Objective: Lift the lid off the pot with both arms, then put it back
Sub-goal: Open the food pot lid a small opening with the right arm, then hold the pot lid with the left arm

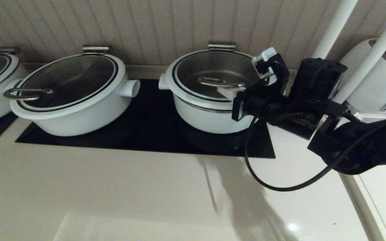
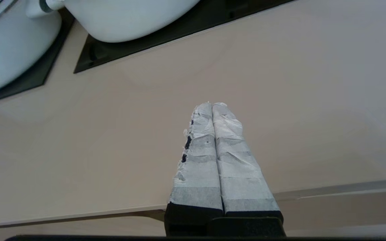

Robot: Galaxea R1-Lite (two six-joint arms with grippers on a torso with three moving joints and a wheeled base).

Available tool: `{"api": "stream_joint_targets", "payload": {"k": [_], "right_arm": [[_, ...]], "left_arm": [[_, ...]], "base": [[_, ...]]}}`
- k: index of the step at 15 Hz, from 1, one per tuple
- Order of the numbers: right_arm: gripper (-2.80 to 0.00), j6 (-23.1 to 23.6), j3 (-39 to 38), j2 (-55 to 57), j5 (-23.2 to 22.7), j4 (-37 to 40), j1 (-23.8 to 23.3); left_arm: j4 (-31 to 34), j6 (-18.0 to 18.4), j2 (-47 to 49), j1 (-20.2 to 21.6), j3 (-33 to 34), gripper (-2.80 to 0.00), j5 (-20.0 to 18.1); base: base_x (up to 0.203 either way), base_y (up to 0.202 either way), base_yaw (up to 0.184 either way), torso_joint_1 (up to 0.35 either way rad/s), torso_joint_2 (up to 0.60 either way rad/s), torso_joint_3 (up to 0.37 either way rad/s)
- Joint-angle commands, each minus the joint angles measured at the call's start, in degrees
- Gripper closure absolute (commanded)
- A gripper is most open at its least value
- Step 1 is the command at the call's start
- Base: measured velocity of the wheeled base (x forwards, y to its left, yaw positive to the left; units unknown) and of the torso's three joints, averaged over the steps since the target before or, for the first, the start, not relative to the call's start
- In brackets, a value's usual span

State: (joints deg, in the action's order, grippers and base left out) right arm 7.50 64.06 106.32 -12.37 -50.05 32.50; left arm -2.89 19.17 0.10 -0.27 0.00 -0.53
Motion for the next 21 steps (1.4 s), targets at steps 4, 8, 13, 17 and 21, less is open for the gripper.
{"api": "stream_joint_targets", "payload": {"k": [4,8,13,17,21], "right_arm": [[0.0,0.06,0.01,-1.56,-0.02,-0.22,-0.07],[0.0,0.06,0.01,-1.84,-0.02,-0.22,-0.07],[0.0,0.06,-0.08,-1.91,-0.02,-0.31,-0.06],[0.0,0.06,0.01,-1.91,-0.02,-0.31,-0.07],[0.0,0.06,0.01,-1.91,-0.02,-0.31,-0.07]], "left_arm": [[-0.72,0.31,-0.01,0.0,-1.23,0.0,0.12],[-0.14,0.14,0.56,0.0,-5.52,0.0,-2.21],[-0.51,0.02,9.83,-0.03,-11.74,0.0,-6.48],[-0.9,-1.39,20.7,-0.8,-17.99,0.0,-8.57],[-1.2,-3.94,31.51,-1.46,-24.74,0.0,-18.52]], "base": [[0.0,0.0,0.0,0.0,0.0,0.0],[0.0,0.0,0.0,0.0,0.0,0.0],[0.0,0.0,0.0,0.0,0.0,0.0],[0.0,0.0,0.0,0.0,0.0,0.0],[0.0,0.0,0.0,0.0,0.0,0.0]]}}
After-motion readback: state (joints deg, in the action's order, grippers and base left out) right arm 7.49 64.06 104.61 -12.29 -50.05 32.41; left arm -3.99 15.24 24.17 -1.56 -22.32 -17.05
